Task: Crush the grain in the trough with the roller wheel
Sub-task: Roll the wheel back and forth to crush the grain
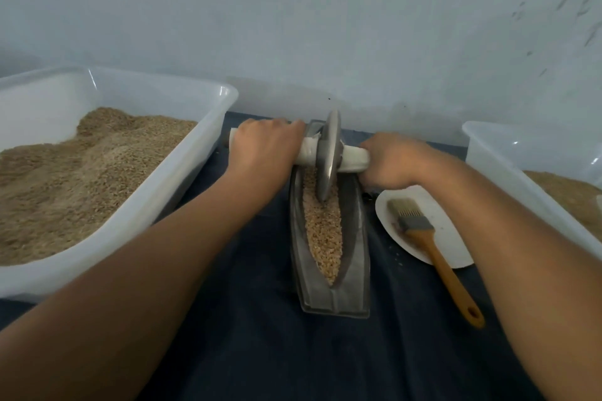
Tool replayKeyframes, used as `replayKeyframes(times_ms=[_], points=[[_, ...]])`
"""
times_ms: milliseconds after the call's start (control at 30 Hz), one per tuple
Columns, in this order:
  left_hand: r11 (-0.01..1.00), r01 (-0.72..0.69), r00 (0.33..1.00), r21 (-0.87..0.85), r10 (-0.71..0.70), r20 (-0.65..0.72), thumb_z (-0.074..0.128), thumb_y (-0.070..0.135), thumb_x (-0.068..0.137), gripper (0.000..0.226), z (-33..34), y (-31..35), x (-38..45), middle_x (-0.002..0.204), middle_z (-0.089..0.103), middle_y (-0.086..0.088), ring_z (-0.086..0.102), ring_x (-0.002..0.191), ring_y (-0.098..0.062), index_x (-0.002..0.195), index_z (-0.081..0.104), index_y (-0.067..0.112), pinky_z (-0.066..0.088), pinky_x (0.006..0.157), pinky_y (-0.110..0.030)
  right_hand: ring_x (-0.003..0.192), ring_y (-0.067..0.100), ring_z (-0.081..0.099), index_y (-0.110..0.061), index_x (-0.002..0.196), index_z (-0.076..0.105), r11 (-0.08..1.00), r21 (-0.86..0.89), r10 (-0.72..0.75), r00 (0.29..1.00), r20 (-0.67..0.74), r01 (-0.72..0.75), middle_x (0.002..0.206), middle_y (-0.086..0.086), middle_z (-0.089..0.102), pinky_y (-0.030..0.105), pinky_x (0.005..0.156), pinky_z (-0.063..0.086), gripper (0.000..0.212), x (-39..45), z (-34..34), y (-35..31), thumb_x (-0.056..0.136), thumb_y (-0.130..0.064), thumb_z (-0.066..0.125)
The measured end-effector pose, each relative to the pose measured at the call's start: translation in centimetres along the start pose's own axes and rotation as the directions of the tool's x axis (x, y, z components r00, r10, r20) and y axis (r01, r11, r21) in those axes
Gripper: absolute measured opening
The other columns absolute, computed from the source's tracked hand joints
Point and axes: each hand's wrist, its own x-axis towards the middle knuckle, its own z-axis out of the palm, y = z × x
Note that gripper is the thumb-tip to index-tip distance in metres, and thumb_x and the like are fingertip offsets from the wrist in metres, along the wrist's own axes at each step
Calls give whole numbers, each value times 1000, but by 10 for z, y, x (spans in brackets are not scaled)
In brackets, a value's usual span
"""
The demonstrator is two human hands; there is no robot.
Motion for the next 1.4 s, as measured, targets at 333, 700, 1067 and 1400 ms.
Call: replayKeyframes(times_ms=[333, 700, 1067, 1400], points=[[998, 1, 1000, -55, -3, -29, 70, 21, 84, 31, 3, -5, -11, 96, 61, -1, 62, 81, -22, 103, 46, 19, 34, 65, -33, 67, 19, 63, -26, 80, 63, 993, -118, 15, 1000, -23, -17, 77, -1, 66, 34, 59, 55, 13, 1, -8, -8, 70, -27, 71], [997, -74, 996, -12, 73, -59, 60, 11, 86, 31, -31, 7, -73, 111, 50, -5, 50, 100, -23, 111, 40, 14, 39, 90, -35, 67, 24, 57, -31, 97, 47, 991, -122, -12, 879, -478, -53, 73, -8, 54, 32, 53, 34, 24, -70, 40, -15, 84, -43, 63], [986, -156, 987, 51, 157, -24, 56, 23, 90, 35, -52, 6, -104, 112, 44, -6, 39, 94, -21, 111, 28, 16, 33, 81, -33, 59, 28, 45, -16, 94, 50, 963, -264, -213, 749, -627, 53, 77, 3, 57, 32, 53, 21, 28, -119, 40, -29, 81, -28, 71], [992, -94, 995, -86, 95, 18, 73, 17, 78, 50, -22, -3, -51, 95, 56, -1, 57, 88, -24, 95, 27, 23, 32, 72, -34, 62, 17, 51, -36, 92, 59, 989, -134, 17, 941, -338, -66, 73, -10, 57, 26, 50, 28, 15, -49, 24, -12, 79, -39, 65]])
